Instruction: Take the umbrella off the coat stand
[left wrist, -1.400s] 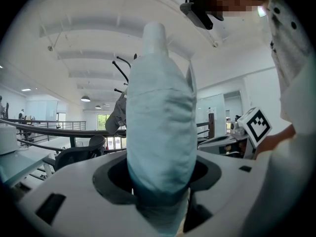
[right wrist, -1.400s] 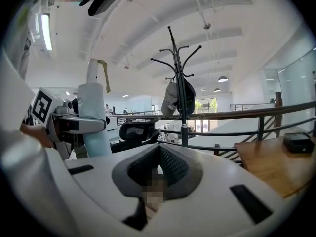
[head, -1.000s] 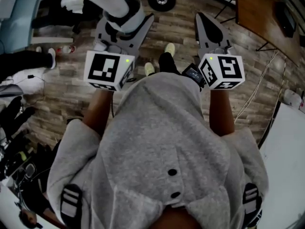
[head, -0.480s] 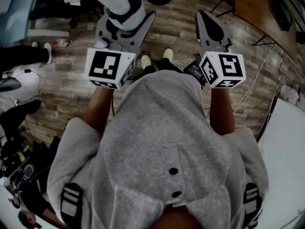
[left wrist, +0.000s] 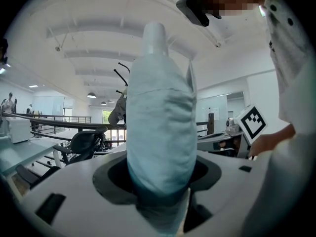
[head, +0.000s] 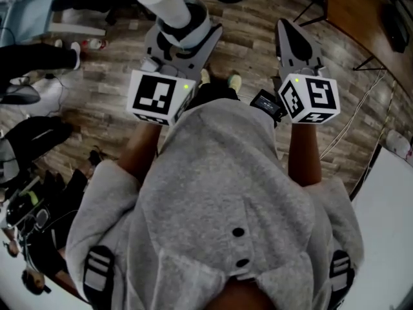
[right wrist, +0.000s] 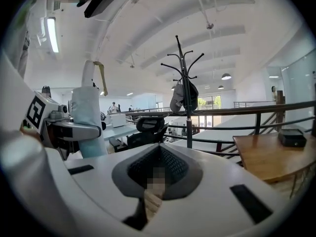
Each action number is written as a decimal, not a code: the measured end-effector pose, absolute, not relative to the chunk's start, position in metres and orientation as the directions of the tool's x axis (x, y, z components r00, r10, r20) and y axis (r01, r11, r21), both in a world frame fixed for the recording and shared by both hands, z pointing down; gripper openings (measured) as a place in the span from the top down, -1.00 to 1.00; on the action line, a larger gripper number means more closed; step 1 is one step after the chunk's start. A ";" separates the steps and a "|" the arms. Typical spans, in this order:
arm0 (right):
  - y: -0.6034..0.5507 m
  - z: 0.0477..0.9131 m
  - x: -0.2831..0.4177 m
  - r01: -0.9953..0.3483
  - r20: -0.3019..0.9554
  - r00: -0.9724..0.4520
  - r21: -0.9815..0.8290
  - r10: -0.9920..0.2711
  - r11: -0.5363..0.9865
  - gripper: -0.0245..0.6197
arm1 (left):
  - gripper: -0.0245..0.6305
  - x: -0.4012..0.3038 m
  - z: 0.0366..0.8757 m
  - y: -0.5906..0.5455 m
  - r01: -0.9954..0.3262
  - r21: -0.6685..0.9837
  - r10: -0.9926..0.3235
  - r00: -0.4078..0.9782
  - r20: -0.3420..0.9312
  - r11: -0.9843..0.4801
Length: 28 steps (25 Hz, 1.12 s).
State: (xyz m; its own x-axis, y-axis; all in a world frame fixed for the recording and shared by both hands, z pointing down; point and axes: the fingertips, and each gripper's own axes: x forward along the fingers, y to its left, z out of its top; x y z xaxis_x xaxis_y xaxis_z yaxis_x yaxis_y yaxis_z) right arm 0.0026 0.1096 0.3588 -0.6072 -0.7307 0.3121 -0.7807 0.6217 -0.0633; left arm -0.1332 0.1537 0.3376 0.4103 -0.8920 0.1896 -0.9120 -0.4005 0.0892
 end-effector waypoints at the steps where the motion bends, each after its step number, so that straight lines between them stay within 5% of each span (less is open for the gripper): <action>1: 0.111 0.360 0.010 -0.780 0.305 -0.610 -0.069 -0.731 0.622 0.90 | 0.09 -0.127 0.340 0.157 -0.915 0.099 -0.894 0.404 0.196 -0.392; 9: 0.140 0.350 0.096 -0.804 0.281 -0.580 -0.049 -0.765 0.592 0.90 | 0.09 -0.053 0.339 0.189 -0.917 0.053 -0.891 0.396 0.220 -0.395; 28: 0.105 0.354 0.091 -0.803 0.289 -0.579 -0.038 -0.762 0.595 0.90 | 0.09 -0.053 0.341 0.153 -0.910 0.057 -0.886 0.413 0.211 -0.411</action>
